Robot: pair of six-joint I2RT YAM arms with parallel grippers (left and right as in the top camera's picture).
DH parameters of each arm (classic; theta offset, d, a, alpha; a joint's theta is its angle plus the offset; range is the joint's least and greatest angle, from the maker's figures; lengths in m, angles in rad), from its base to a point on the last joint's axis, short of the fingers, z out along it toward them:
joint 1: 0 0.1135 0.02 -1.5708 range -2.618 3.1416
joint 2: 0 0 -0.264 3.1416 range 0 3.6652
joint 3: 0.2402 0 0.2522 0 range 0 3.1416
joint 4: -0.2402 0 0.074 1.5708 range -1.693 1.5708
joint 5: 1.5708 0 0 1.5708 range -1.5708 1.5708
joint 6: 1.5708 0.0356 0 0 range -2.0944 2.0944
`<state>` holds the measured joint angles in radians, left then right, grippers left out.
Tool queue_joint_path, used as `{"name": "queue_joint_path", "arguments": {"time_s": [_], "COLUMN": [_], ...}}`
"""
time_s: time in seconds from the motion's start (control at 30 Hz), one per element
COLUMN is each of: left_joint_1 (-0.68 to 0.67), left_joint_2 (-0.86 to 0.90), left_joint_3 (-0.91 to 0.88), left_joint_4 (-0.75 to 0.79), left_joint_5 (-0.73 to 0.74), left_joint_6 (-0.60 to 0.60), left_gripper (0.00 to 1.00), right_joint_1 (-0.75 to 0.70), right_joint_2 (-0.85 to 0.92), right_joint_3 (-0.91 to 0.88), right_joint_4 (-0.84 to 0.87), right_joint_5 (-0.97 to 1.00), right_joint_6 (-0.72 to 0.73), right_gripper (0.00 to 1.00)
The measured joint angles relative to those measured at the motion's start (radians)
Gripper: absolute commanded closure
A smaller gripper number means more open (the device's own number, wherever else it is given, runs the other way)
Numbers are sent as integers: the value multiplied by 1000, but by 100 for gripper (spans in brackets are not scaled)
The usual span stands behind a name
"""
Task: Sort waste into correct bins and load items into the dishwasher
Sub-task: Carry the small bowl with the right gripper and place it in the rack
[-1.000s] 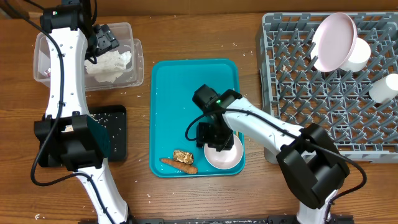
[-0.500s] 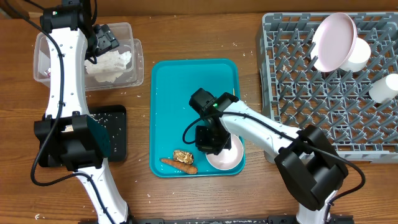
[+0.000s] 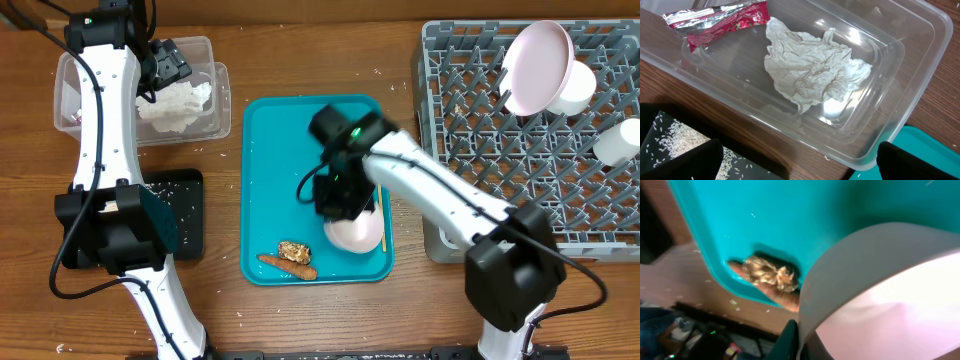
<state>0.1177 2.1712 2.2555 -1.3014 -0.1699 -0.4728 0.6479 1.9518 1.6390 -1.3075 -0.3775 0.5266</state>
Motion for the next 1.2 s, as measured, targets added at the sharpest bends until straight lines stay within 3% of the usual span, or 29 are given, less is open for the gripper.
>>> {"name": "queue_joint_path", "arguments": {"time_s": [0.13,0.3,0.5,0.73,0.9,1.2], "left_joint_1": [0,0,0,0,0,0], "left_joint_2": [0,0,0,0,0,0], "left_joint_3": [0,0,0,0,0,0], "left_joint_4": [0,0,0,0,0,-1], "left_joint_5": [0,0,0,0,0,0], "left_joint_6": [0,0,0,0,0,0], "left_gripper": [0,0,0,0,0,0], "right_joint_1": [-151,-444,-887,-1182,-1275,-1304], "right_joint_2": [-28,-124,-187,-155,-88,99], "right_joint_3": [106,156,161,152,149,145], "right_joint_4": [-112,-173,-213,-222,-182,-113], "right_joint_5": [-8,-81,-366,-614,-743,-890], "right_joint_6": [-99,-275,-616,-866,-958,-1000], "right_gripper": [96,96,96,96,96,96]}}
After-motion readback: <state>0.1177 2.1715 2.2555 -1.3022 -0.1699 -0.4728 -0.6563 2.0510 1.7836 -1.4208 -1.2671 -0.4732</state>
